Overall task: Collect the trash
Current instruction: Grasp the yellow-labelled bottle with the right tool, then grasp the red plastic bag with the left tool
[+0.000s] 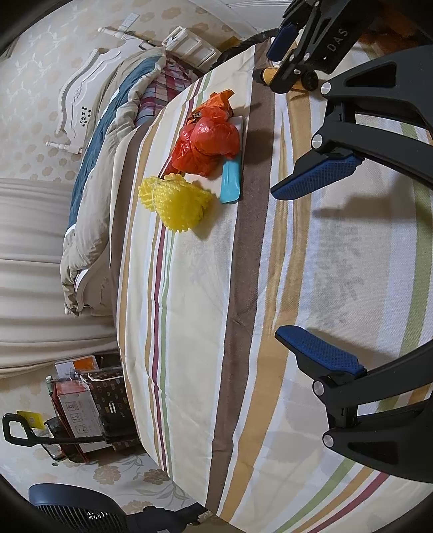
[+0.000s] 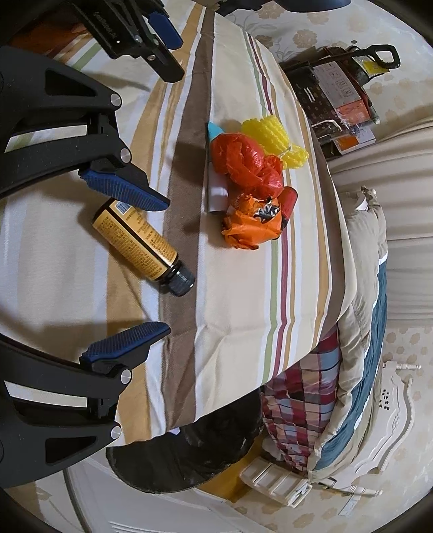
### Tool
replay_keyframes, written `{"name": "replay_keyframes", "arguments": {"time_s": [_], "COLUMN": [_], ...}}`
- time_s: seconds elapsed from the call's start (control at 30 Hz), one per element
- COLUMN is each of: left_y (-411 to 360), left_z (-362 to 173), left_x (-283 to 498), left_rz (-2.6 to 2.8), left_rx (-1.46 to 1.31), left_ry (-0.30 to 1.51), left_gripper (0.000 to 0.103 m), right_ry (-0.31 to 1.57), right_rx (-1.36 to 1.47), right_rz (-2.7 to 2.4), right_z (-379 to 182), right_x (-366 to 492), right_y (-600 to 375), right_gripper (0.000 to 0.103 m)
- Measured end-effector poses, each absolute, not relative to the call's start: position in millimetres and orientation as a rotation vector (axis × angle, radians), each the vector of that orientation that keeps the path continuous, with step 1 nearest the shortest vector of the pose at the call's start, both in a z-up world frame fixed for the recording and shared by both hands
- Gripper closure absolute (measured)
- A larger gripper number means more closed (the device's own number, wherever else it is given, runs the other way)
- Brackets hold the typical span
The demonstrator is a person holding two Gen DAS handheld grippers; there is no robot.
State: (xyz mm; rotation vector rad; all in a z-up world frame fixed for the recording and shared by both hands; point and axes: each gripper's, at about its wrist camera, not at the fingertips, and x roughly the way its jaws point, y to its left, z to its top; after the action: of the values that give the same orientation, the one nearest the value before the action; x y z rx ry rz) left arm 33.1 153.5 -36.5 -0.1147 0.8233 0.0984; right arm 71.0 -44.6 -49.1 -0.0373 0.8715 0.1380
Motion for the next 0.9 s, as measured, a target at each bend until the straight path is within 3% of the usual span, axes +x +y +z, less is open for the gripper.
{"name": "replay_keyframes", "arguments": {"time_s": [0.2,0.27,0.5,0.9], "left_y": [153,152,147,122], "left_z": [-37,-36,-34,-30], "left_x": [33,33,32,41], "left_rz": [0.099,0.097,0.09,0.013], "left_rx": [-0.115,-0.116,-0.103,-0.087], "left_ry": [0.823,0.821,0.809,0.777], "left_gripper": [0.025,0.025,0.025,0.025], "right_ry": [0.884,0.886,0.899,0.873], "right_rx": [-0.031,-0.03,-0.037,-0.064], "right_rz": [0.14,0.151,0.191,0.165], "right_z": [-50,-50,-50,-48], "right_x": [65,64,62,65], "right_y": [-47,-47,-41,-49], "right_gripper": [0.036,0.04,0.077,0.078]}}
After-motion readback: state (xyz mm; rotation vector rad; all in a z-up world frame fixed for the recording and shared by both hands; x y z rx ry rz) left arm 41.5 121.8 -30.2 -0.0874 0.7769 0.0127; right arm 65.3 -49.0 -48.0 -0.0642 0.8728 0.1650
